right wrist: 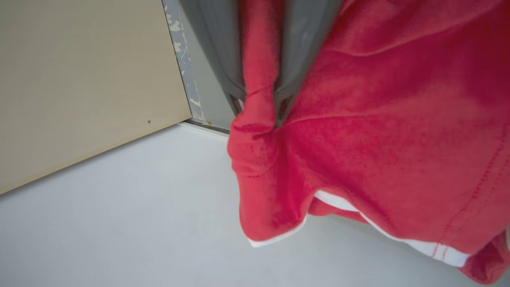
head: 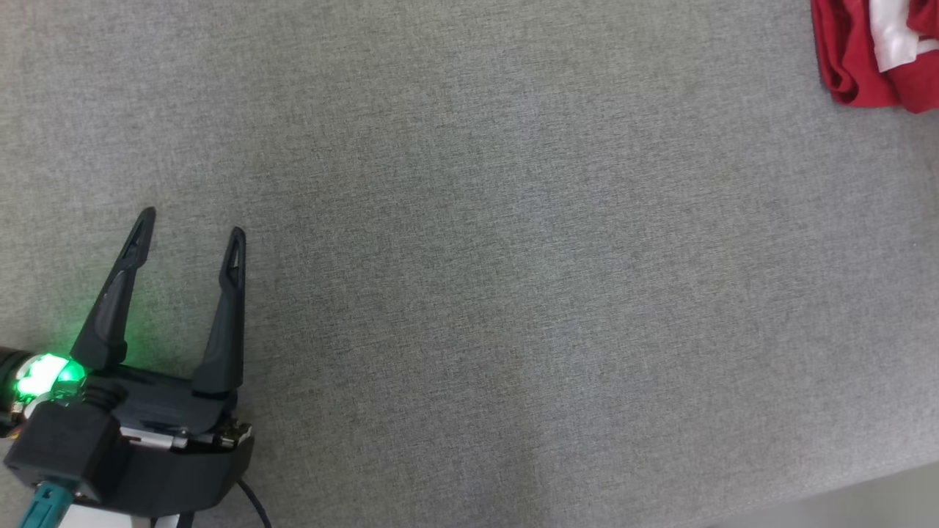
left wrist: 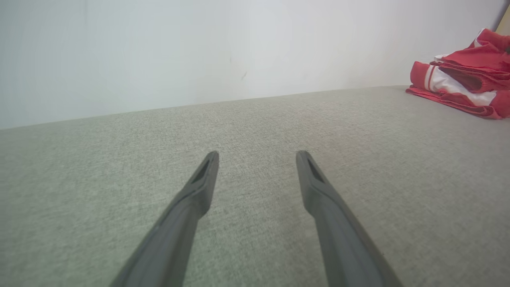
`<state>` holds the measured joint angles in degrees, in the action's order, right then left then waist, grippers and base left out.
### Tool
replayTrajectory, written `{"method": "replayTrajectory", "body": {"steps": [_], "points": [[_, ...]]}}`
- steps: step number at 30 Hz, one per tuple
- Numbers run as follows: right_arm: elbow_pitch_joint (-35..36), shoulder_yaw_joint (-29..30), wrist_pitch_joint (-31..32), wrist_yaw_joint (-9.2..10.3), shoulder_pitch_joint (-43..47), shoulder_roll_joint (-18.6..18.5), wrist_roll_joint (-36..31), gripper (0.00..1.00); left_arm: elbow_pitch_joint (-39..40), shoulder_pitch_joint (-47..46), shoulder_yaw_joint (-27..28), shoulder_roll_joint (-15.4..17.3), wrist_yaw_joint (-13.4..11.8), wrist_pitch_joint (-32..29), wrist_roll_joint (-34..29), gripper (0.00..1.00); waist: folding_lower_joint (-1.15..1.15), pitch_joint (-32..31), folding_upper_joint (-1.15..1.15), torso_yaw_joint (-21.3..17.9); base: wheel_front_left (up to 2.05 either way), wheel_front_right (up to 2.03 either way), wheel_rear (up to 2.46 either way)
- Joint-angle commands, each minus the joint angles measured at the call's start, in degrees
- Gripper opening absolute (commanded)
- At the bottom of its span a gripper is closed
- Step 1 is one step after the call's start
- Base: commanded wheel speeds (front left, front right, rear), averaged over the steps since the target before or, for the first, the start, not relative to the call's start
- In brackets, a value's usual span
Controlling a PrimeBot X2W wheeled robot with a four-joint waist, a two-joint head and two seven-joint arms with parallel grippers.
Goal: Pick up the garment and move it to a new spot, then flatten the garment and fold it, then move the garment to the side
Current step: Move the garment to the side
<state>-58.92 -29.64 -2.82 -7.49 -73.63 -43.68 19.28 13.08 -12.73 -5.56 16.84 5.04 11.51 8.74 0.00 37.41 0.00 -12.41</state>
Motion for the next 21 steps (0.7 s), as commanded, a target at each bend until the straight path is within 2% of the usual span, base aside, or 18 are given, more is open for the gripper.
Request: {"method": "replayTrajectory", "body": {"steps": [1, 8, 12, 21], "points": [[-0.49, 0.16, -1.05, 0.05, -0.91, -0.05, -1.04, 1.00, -0.44, 1.04, 0.31, 0.50, -0.23, -0.14, 0.13, 1.00, 0.00, 0.10, 0.00, 0.12, 0.00, 0.00, 0.00], [-2.69, 0.41, -5.58, 0.05, -3.15, 1.51, -3.56, 1.00, -0.55, 1.61, 0.51, 0.41, -0.97, 0.15, 0.36, 1.00, 0.00, -0.60, 0.00, 0.03, 0.00, 0.00, 0.00], [-2.79, 1.43, -8.84, 0.05, -3.59, 2.76, -2.71, 1.00, -1.38, 1.86, 0.18, -0.23, -1.39, 0.44, 0.80, 1.00, 0.00, -2.37, 0.00, 0.37, 0.00, 0.00, 0.00], [2.37, 3.55, -12.22, 0.05, -0.03, 6.08, -1.78, 1.00, -5.12, 3.59, 0.63, -1.65, -2.43, 2.18, 2.24, 1.00, 0.00, -8.97, 0.00, 2.23, 0.00, 0.00, 0.00]]}}
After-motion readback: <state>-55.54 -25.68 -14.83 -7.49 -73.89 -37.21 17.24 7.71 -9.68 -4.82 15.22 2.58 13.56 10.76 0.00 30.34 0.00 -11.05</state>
